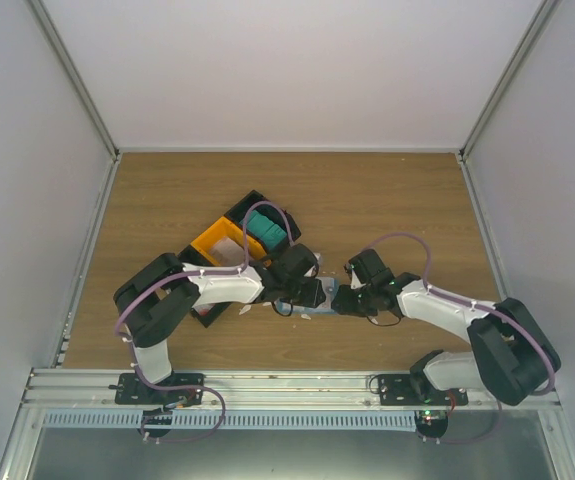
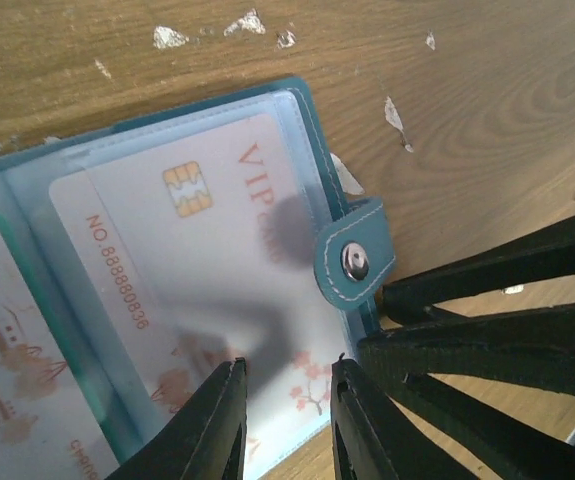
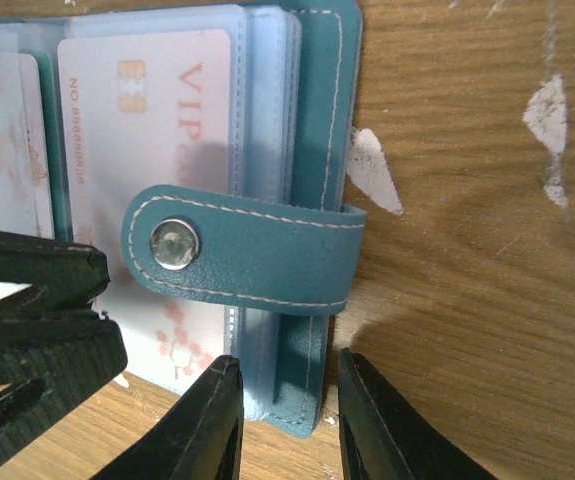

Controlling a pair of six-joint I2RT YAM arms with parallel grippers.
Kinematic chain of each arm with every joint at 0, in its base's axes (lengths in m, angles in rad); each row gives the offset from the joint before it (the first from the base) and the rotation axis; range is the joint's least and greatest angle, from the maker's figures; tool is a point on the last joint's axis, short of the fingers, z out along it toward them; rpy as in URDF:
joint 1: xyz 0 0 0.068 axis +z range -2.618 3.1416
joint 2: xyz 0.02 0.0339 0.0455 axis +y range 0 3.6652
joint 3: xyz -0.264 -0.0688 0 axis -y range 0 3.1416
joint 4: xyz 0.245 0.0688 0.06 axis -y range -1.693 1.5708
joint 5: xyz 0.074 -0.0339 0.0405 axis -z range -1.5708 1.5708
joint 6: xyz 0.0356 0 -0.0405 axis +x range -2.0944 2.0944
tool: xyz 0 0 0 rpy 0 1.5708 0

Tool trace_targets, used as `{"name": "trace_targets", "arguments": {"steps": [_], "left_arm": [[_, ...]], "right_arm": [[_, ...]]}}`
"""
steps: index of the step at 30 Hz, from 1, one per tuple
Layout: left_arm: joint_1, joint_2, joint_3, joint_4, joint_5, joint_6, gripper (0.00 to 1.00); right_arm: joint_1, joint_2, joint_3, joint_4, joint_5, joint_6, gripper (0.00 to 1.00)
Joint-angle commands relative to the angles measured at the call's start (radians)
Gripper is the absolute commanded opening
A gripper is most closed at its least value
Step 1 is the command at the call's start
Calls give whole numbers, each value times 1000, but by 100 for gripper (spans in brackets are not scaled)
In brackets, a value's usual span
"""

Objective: Put the credit cards into the card holder
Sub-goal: Insert the credit card into the card holder.

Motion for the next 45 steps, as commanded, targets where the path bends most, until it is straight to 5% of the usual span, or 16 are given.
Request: {"name": "trace_targets", "arguments": {"steps": [1, 9, 21, 45], "left_arm": [[8, -6, -17, 55, 12, -7, 28], [8, -98, -20, -16, -90, -3, 32], [8, -25, -20, -53, -121, -4, 11], [9, 30, -40, -76, -134, 13, 5]], "right_arm": [[5, -29, 0, -22, 45, 8, 28], [5, -91, 24, -73, 74, 18, 31], [5, -86, 12, 11, -32, 38, 27], [5, -4, -13, 101, -87, 61, 26]]}}
